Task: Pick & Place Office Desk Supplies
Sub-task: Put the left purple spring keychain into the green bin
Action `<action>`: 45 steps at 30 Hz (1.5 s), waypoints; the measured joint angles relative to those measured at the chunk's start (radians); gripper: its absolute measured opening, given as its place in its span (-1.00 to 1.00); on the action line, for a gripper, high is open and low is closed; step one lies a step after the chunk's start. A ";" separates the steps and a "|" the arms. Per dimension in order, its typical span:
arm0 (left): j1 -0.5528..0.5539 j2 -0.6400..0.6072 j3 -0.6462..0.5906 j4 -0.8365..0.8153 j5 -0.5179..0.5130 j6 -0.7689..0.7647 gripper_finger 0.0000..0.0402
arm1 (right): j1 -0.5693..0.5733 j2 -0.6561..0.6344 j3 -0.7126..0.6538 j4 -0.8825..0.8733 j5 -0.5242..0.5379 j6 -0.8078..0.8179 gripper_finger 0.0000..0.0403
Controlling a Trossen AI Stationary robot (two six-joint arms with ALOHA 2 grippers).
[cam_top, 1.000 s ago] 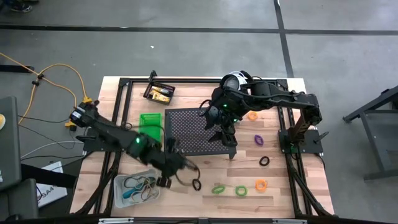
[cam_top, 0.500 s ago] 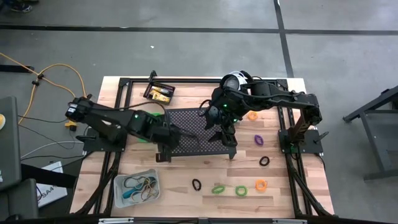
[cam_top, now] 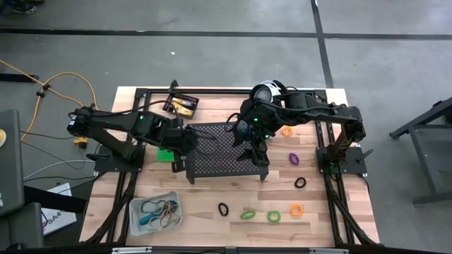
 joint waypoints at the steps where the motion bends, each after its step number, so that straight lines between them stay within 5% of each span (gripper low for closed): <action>1: 0.005 0.000 0.000 -0.006 0.000 0.000 -0.91 | 0.000 0.000 0.000 0.000 0.000 -0.001 0.15; 14: 0.031 -0.022 -0.075 -0.024 -0.016 -0.019 -0.91 | 0.000 0.000 0.000 0.113 0.000 -0.002 0.15; 20: 0.058 -0.208 -0.247 -0.017 -0.133 -0.140 -0.91 | 0.000 0.000 0.000 0.200 0.000 -0.002 0.15; 29: 0.134 -0.411 -0.477 0.006 -0.122 -0.246 -0.91 | 0.000 0.000 0.000 0.298 0.000 -0.002 0.15; 45: 0.229 -0.355 -0.614 0.116 -0.076 -0.325 -0.91 | 0.000 0.000 0.000 0.299 0.000 -0.002 0.15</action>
